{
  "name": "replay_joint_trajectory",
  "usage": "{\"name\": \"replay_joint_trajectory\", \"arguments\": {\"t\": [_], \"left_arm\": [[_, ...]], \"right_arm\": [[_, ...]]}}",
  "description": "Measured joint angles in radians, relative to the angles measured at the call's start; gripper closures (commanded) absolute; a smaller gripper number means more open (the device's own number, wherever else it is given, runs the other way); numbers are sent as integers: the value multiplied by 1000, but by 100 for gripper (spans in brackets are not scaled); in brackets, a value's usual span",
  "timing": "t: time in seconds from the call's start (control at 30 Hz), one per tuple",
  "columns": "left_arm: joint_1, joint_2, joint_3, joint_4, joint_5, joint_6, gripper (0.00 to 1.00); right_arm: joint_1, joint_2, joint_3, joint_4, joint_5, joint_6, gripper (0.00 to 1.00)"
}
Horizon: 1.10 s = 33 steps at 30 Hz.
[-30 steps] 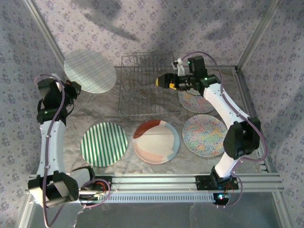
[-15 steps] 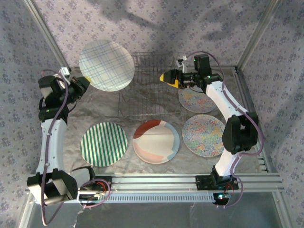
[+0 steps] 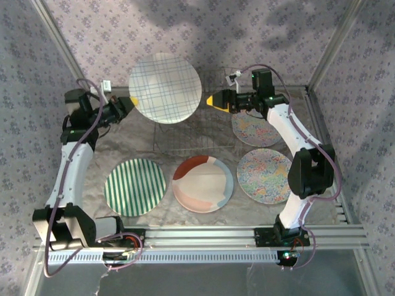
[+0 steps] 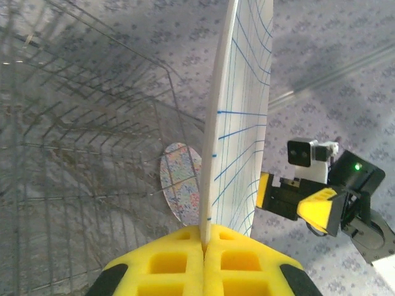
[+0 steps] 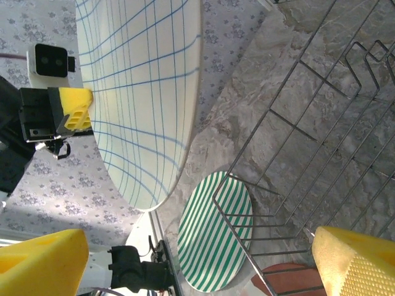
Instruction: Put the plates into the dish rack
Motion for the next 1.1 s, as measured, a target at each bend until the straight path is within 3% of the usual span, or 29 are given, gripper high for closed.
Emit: {"name": "replay_joint_trajectory", "arguments": {"t": [0.43,0.9,1.1], "left_arm": [[-87,76,55,-11,38,56,100],[-114,91,72,-55,36,97,100],[-119,95,74,-75,31,112,100]], "right_arm": [[-2,-1,2,-1,-12,-47,9],[-33,-2,2,90,28,10,44],[-33,-2,1,142,37,56,53]]}}
